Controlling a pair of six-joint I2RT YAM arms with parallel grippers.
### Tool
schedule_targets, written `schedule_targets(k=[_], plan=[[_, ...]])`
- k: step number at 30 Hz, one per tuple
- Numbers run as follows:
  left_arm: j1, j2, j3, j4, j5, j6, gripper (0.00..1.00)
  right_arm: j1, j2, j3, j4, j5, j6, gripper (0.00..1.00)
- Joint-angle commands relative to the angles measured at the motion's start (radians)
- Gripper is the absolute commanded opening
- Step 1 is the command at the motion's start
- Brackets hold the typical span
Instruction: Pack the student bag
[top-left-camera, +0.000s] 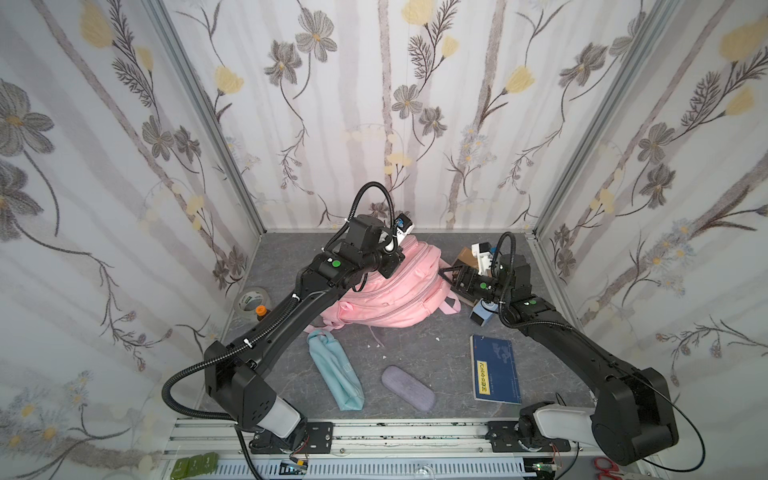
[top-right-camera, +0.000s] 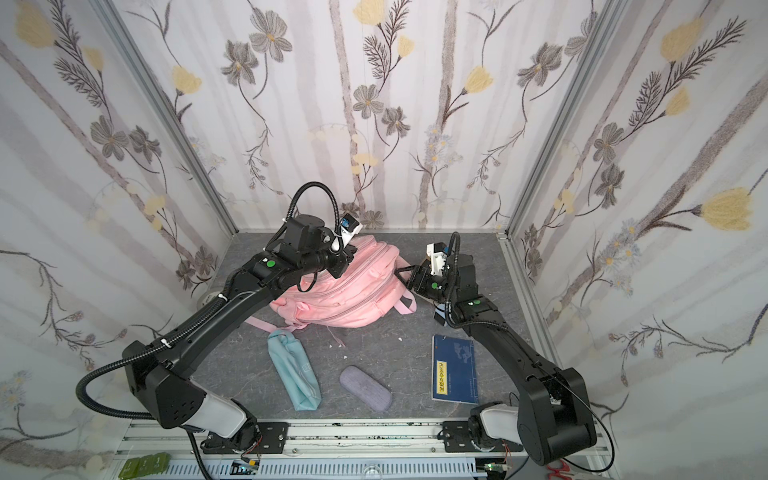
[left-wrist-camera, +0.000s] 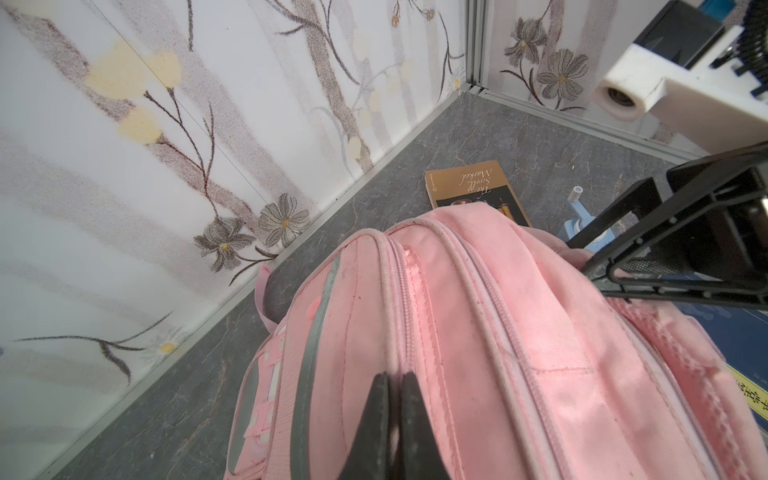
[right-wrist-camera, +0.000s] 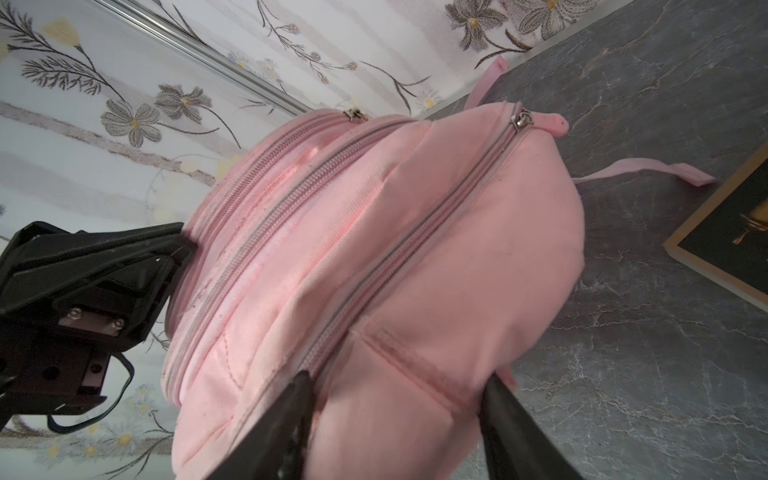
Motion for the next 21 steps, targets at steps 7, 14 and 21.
schedule_targets(k=[7, 14, 21], plan=[[0.015, 0.030, 0.011, 0.230, 0.045, -0.004, 0.00, 0.001, 0.028, 0.039, 0.070, -0.127, 0.037, 0.13], [0.069, 0.079, 0.047, 0.232, -0.105, -0.046, 0.00, 0.013, 0.011, 0.073, 0.086, -0.091, 0.060, 0.00], [0.076, 0.077, 0.096, 0.109, -0.076, -0.163, 0.48, 0.094, -0.050, 0.080, 0.097, 0.065, 0.075, 0.00]])
